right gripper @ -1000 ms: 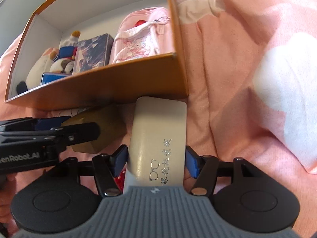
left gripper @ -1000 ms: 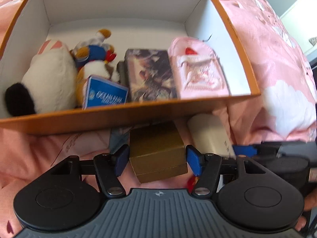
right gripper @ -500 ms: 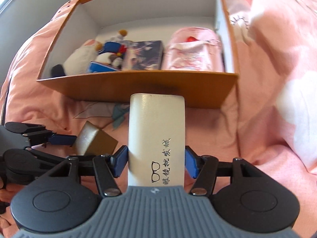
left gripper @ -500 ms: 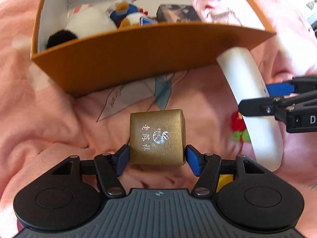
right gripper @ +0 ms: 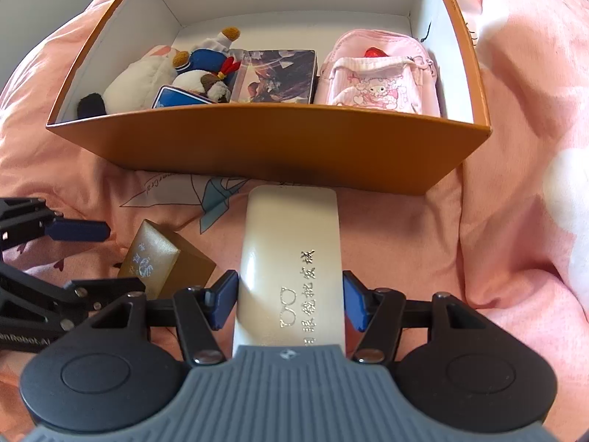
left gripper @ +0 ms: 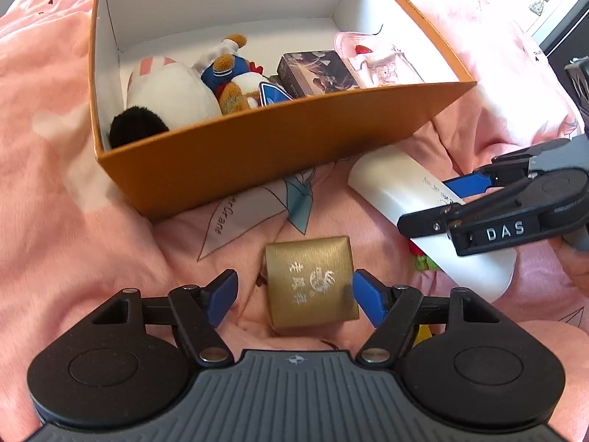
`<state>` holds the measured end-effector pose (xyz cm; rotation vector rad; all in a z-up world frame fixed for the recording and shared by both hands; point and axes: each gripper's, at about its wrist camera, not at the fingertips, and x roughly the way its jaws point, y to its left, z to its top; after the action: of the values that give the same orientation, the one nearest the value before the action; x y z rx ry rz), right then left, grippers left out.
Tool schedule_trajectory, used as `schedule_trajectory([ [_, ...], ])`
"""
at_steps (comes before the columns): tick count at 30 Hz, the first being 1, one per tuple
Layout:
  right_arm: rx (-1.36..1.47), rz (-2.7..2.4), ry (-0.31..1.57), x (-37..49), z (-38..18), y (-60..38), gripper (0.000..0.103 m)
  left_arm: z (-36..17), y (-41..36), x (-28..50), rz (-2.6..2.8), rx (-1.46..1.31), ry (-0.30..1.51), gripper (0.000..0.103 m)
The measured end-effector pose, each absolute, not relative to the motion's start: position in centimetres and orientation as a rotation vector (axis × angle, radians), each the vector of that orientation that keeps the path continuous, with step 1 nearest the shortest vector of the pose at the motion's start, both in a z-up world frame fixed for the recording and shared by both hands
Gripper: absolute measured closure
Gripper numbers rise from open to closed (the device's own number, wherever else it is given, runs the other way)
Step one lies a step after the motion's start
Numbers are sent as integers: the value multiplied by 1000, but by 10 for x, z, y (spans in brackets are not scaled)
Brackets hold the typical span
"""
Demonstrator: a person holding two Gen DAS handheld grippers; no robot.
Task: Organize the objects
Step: 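Lift the gold box and white glasses case up over the shoebox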
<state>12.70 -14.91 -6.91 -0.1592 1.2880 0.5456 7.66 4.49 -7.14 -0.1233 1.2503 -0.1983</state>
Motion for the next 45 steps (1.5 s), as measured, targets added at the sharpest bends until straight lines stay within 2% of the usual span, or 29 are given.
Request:
schedule_trajectory([
  [9,-195,553,1309,137,-74,-139,41,-93,35,93,-192,-191,1359,20],
  [13,-207,559,1319,140,-77,-138,41,-99,36,96,-178,-210,1377,28],
  [15,-205,561,1333,141,-80,-138,41,-98,36,95,-188,-222,1375,36],
  [23,-250,636,1294,127,-60,-140,42,-69,41,78,-204,-208,1294,36],
  [38,-530,823,901,91,65,-138,42,41,53,83,-242,-119,1038,36],
  [45,-788,889,675,125,82,-111,42,56,67,133,-169,-23,977,36],
])
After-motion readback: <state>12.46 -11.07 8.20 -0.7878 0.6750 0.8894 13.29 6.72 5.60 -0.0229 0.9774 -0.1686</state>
